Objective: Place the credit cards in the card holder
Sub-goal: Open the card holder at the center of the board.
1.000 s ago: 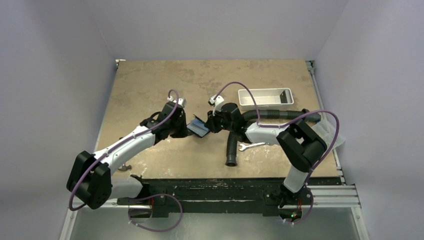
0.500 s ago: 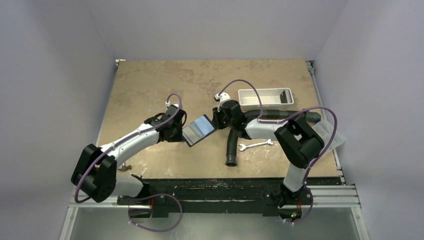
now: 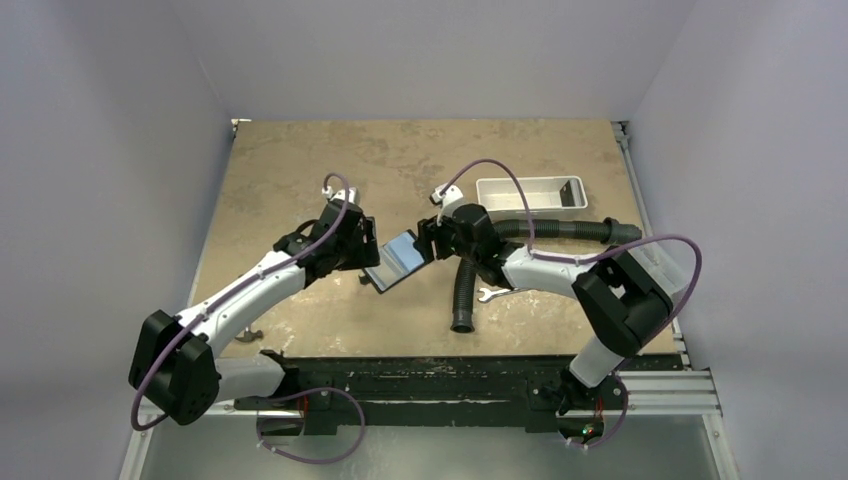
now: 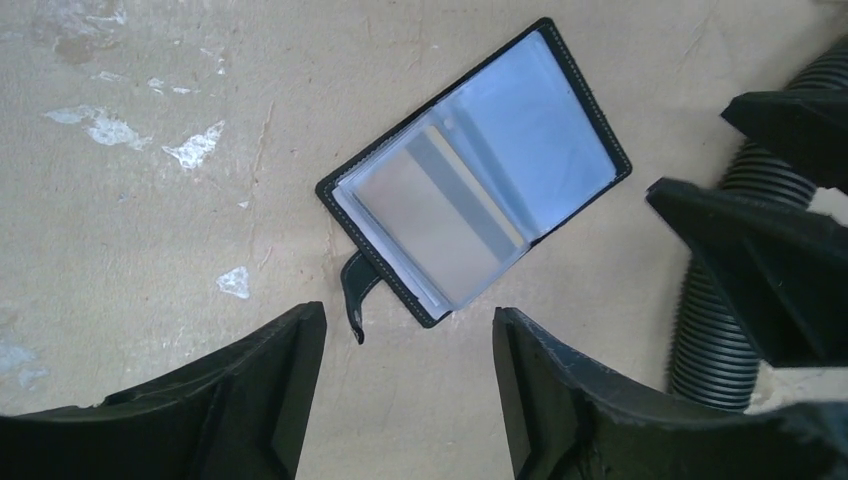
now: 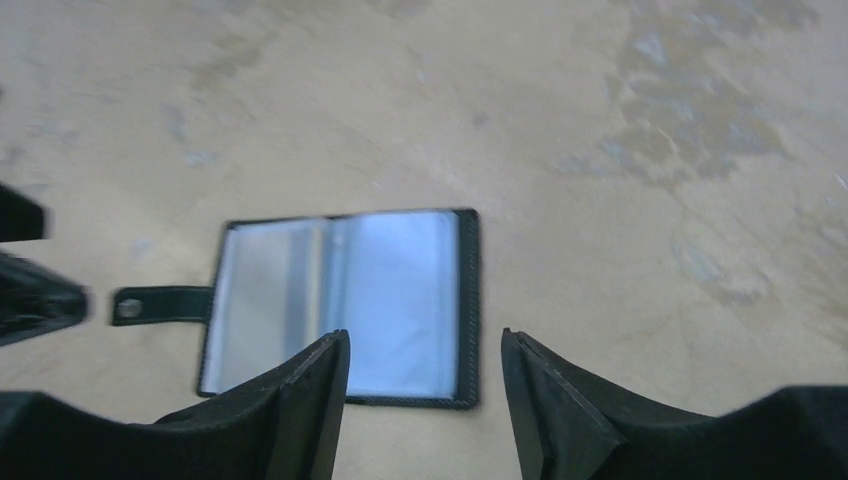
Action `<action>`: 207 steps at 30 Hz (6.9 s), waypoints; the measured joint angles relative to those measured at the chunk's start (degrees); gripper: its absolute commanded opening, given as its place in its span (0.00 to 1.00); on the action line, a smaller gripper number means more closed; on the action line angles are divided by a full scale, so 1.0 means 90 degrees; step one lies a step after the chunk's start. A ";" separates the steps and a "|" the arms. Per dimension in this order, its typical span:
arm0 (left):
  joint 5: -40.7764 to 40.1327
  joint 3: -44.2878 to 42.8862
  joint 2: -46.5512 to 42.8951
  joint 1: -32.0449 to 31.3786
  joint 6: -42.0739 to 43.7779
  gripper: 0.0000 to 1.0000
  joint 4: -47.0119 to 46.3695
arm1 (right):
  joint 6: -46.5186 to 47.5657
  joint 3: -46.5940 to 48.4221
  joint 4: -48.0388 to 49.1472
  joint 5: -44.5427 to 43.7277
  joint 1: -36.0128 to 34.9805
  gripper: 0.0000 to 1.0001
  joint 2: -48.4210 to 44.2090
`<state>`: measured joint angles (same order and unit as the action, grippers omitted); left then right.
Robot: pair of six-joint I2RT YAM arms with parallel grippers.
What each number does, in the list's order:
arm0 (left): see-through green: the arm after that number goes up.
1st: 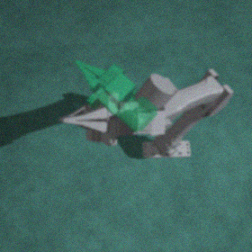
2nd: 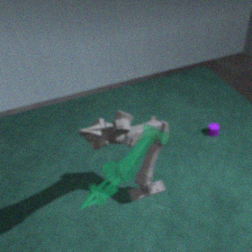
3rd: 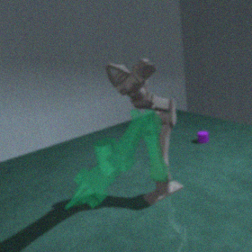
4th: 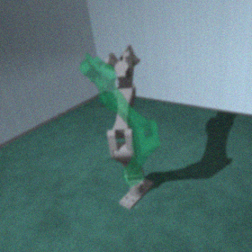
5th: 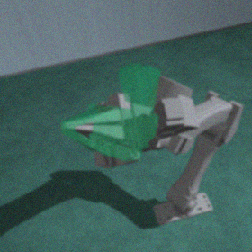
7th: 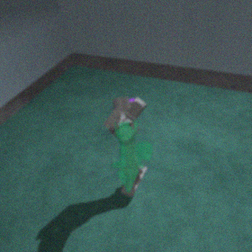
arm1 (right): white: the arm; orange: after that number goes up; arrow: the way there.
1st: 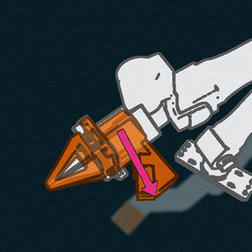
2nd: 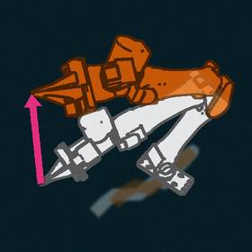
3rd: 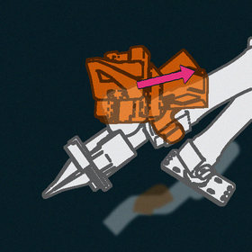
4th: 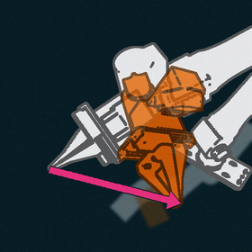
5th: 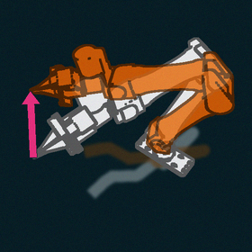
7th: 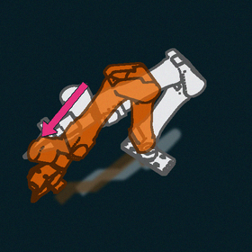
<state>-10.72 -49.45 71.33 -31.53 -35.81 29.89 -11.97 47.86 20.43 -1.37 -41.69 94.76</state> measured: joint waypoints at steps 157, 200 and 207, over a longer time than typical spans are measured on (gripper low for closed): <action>0.2676 0.0576 0.2477 0.0913 -0.1207 0.16 -0.3691 | -0.0719 -0.0576 0.0376 0.0753 0.0559 0.60 -0.0464; 0.1780 0.0044 0.1333 0.0746 0.0002 0.63 -0.1224 | -0.0724 0.0537 0.0024 0.2069 0.0449 0.31 0.1355; 0.2186 -0.2560 0.1358 0.0789 0.0673 0.80 -0.0886 | -0.0578 0.1115 -0.1676 0.0753 0.0481 0.80 -0.0172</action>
<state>8.95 -72.49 83.55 -24.43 -29.76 21.91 -17.17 57.89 5.34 5.41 -37.36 93.21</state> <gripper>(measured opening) 0.749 0.663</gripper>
